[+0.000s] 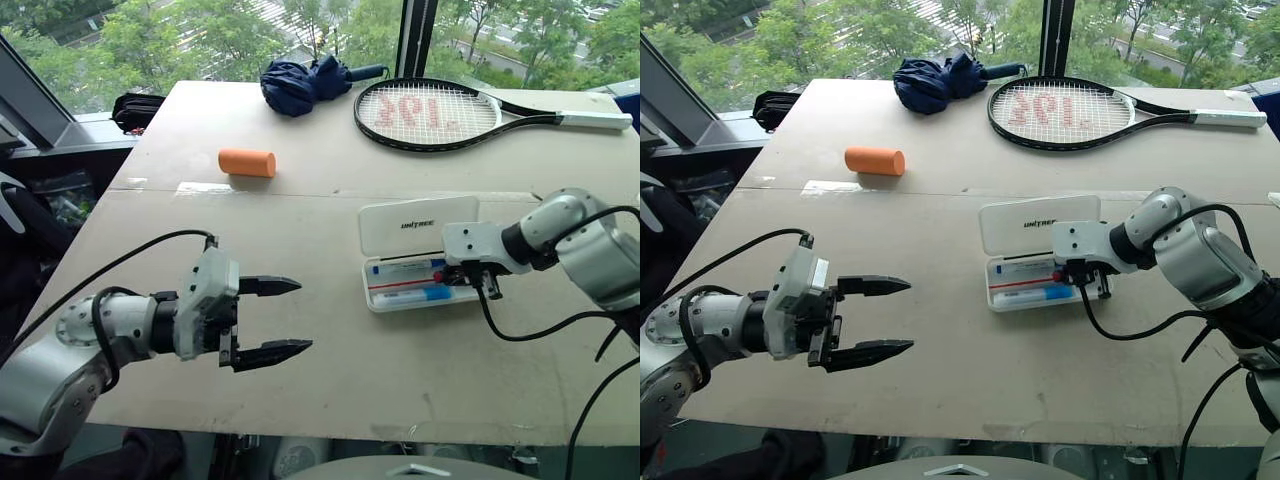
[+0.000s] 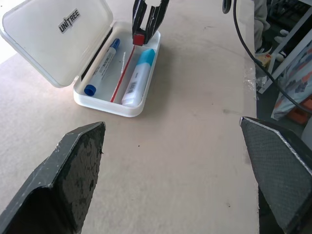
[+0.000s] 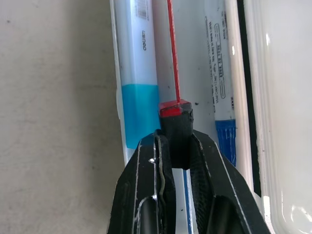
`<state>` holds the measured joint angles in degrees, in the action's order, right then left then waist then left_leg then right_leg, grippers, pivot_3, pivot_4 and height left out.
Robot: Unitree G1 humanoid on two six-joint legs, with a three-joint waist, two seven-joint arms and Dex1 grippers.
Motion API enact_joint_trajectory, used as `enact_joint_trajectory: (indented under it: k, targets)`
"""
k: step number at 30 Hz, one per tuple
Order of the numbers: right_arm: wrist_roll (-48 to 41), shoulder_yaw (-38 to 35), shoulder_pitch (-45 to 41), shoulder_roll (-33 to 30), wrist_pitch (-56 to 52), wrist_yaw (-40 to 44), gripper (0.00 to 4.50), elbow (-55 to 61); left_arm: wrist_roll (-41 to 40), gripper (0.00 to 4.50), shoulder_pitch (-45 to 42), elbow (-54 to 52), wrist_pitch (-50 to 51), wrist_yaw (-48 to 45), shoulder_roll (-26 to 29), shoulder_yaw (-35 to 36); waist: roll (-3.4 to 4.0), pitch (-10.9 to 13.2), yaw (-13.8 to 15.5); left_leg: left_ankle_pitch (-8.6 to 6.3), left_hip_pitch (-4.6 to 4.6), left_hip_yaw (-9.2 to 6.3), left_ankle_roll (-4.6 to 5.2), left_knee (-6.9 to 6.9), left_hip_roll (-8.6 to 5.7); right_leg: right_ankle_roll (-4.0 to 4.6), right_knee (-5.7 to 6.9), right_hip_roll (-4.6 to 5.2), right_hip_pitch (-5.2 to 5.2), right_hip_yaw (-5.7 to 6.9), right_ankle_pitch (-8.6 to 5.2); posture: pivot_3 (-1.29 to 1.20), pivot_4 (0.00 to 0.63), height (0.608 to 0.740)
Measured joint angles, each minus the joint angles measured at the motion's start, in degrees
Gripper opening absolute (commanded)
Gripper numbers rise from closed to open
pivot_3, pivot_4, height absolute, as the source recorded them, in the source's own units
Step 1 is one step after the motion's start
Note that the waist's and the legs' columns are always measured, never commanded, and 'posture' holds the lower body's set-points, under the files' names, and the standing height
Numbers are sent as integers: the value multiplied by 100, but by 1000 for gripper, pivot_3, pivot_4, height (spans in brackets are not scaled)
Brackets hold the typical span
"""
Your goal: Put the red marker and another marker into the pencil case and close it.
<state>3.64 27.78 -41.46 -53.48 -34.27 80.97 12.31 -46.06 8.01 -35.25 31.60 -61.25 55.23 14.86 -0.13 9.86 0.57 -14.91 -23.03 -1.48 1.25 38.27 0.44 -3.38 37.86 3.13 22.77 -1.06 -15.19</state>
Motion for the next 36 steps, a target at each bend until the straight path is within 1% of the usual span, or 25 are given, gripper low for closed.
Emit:
enact_joint_trajectory:
  k: [8, 13, 14, 15, 16, 18, 19, 20, 23, 24, 26, 28, 29, 30, 32, 34, 35, 36]
  targets:
    - [7, 25, 40, -363, 78, 202, 11, -93, 269, 4500, 414, 10, -364, -238, -178, 49, 0, 1, -20, -6, 4, -2, 10, 1, 4, 0, 9, 0, 0, 4, 0, 0, 150, 732]
    - [-32, 16, 176, -430, 40, 217, 11, -77, 372, 4500, 599, 69, -584, -410, -270, 110, 0, 1, -36, -6, 4, -1, 10, 1, 5, 1, 9, 0, 0, 4, 0, 0, 150, 732]
    - [-28, 16, 176, -430, 49, 215, 474, -84, 387, 4500, 604, 87, -623, -449, -279, 111, 0, 0, -38, -6, 4, -3, 10, 1, 6, 1, 9, -1, -1, 6, 0, 0, 150, 732]
    - [-14, 16, 176, -429, 63, 209, 1030, -94, 402, 4500, 621, 104, -659, -479, -284, 112, 0, 0, -40, -6, 4, -2, 10, 1, 6, 1, 9, 0, -1, 6, 0, 0, 150, 732]
    - [-2, 16, 176, -429, 76, 193, 1307, -111, 420, 4500, 638, 114, -688, -500, -287, 112, 0, 0, -42, -6, 4, -2, 10, 1, 6, 0, 9, 0, -1, 6, 0, 0, 150, 732]
    - [23, 16, 178, -431, 113, 162, 2352, -120, 438, 4500, 683, 152, -757, -578, -302, 115, 0, 0, -47, -6, 4, -2, 10, 1, 6, 1, 9, 0, -1, 6, 0, 0, 150, 732]
    - [19, 16, 186, -432, 114, 162, 2455, -122, 444, 4500, 716, 165, -793, -606, -306, 126, 0, 0, -52, -6, 4, -3, 11, 1, 6, 0, 9, 0, -1, 7, 0, 0, 150, 732]
    - [-37, -36, 216, -432, 81, 160, 2455, -117, 458, 4500, 761, 175, -833, -629, -310, 140, 0, 0, -56, -6, 4, -3, 10, 1, 6, 1, 9, 0, -1, 7, 0, 0, 150, 732]
    - [-663, -651, 324, -516, -462, 276, 2455, 20, 544, 4500, 874, 238, -933, -700, -344, 161, 3, 2, -56, -6, 3, -3, 11, 1, 6, 0, 9, 1, -1, 7, 0, 0, 150, 732]
    - [-828, -845, 324, -564, -617, 299, 2182, 71, 545, 4500, 883, 239, -953, -717, -356, 162, 2, 2, -56, -6, 4, -5, 11, 1, 7, 0, 9, 1, -2, 8, 0, 0, 150, 732]
    - [-1385, -1495, 325, -579, -1271, 278, 1583, 64, 554, 4500, 903, 241, -1010, -726, -397, 165, 2, 1, -56, -6, 4, -5, 11, 1, 8, 1, 8, 3, -4, 8, 0, 0, 150, 732]
    - [-1783, -1966, 306, -520, -1787, 155, 783, -104, 558, 4500, 929, 248, -1059, -726, -442, 166, 1, 1, -58, -6, 5, -5, 11, 1, 8, 1, 8, 4, -5, 8, 0, 0, 150, 732]
    - [-1931, -2196, 229, -422, -2013, 9, 212, -271, 564, 4500, 960, 258, -1078, -726, -471, 169, 0, 1, -62, -6, 6, -4, 11, 1, 8, 2, 8, 4, -6, 7, 0, 0, 150, 732]
    - [-2008, -2356, 79, -272, -2190, -208, 49, -517, 576, 4500, 979, 278, -1086, -726, -499, 166, 1, 1, -85, -6, 8, -1, 11, 0, 8, 3, 9, 5, -5, 4, 1, 0, 150, 732]
    - [-2004, -2478, -323, 61, -2310, -679, 49, -1101, 597, 4500, 953, 300, -1094, -722, -531, 149, 2, 1, -133, -6, 12, 5, 11, -1, 8, 5, 11, 3, -4, -1, 2, 0, 150, 732]
    - [-1855, -2486, -977, 555, -2193, -1297, 49, -2072, 602, 4500, 859, 325, -1099, -711, -569, 103, 3, 2, -168, -6, 16, 14, 11, -4, 11, 7, 13, -1, -2, -9, 3, 0, 150, 732]
    - [-1778, -2476, -1150, 667, -2113, -1469, 49, -2336, 601, 4500, 823, 324, -1100, -709, -580, 84, 4, 2, -171, -6, 15, 11, 11, -6, 11, 7, 13, -2, 0, -6, 3, 0, 150, 732]
    - [-1576, -2360, -1613, 978, -1804, -1742, 49, -3157, 605, 4500, 809, 355, -1102, -706, -600, 57, 4, 2, -183, -6, 17, 14, 11, -6, 11, 6, 15, -3, 0, -7, 4, 0, 150, 732]
